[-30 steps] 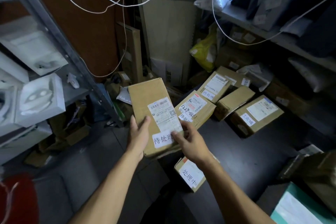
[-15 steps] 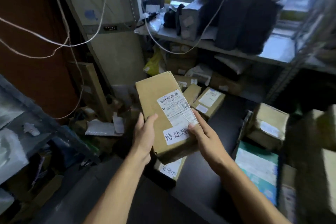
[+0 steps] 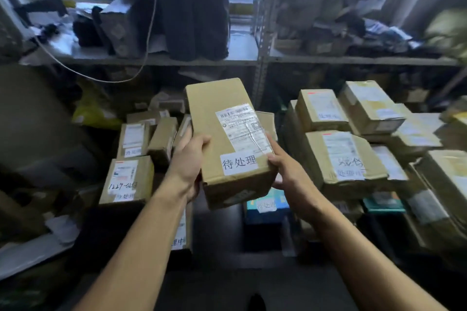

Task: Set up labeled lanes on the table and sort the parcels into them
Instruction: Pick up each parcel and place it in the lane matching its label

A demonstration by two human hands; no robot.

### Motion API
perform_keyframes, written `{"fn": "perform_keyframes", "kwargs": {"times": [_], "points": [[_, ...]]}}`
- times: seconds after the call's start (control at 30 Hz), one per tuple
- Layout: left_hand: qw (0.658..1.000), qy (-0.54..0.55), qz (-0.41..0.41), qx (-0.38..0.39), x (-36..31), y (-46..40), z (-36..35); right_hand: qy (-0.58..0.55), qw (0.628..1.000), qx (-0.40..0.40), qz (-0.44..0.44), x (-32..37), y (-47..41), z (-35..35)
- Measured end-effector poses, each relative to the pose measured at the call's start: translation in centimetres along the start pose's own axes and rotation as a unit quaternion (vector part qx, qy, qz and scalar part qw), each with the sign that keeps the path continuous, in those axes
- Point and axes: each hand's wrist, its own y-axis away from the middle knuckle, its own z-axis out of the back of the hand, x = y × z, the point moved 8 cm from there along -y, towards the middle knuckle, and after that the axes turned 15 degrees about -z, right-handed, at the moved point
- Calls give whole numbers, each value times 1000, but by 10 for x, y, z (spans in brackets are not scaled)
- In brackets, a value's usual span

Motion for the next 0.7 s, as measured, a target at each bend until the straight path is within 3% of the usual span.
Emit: {"fn": "perform_keyframes", "kwargs": {"times": [0.37,0.5,0.7], "points": [[996,10,16,93,2,-9,-73,-47,995,-84,-9,-6,31,60],[995,2,2,98,9,4,-76,-38,995,-88,-22,-21,41,63],[994,-26,48,97,41,36,-65,-53,991,-105,-65,-68,47,62]]}}
